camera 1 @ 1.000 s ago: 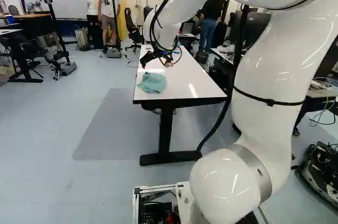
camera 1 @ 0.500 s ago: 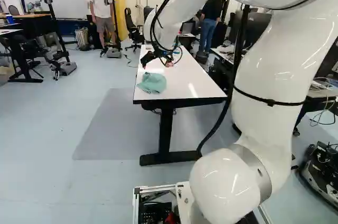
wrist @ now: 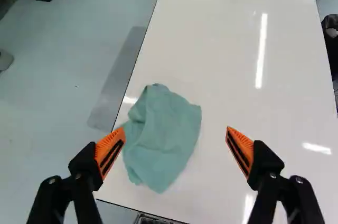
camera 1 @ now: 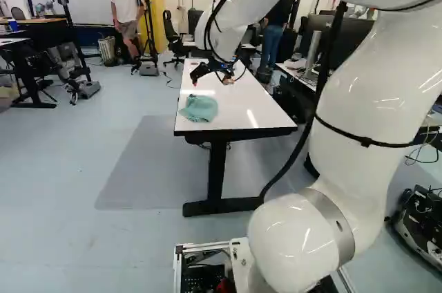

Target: Clean the table with the green towel

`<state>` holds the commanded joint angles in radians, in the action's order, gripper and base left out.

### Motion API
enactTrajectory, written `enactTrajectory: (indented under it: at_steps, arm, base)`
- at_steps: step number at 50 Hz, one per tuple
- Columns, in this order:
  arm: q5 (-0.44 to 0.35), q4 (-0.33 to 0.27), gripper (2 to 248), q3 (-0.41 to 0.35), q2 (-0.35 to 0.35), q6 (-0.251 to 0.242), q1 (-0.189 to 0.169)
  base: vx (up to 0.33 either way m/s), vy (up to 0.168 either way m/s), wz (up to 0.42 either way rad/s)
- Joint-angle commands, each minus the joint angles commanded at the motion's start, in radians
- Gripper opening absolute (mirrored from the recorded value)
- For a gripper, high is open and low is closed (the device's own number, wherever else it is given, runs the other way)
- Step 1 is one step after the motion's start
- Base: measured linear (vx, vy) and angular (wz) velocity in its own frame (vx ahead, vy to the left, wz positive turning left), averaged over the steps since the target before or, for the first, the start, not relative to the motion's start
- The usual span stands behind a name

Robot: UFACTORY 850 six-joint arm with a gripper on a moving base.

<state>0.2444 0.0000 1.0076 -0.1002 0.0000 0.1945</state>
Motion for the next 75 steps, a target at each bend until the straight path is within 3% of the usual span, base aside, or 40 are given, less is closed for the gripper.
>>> enactTrajectory:
  at_steps: [50,75]
  arm:
    - [0.000,0.000,247,-0.159,0.154,0.000,-0.157]
    - [-0.033,0.000,247,-0.181,0.161,0.000,-0.158]
  base:
    - [0.000,0.000,0.000]
    - [0.000,0.000,0.000]
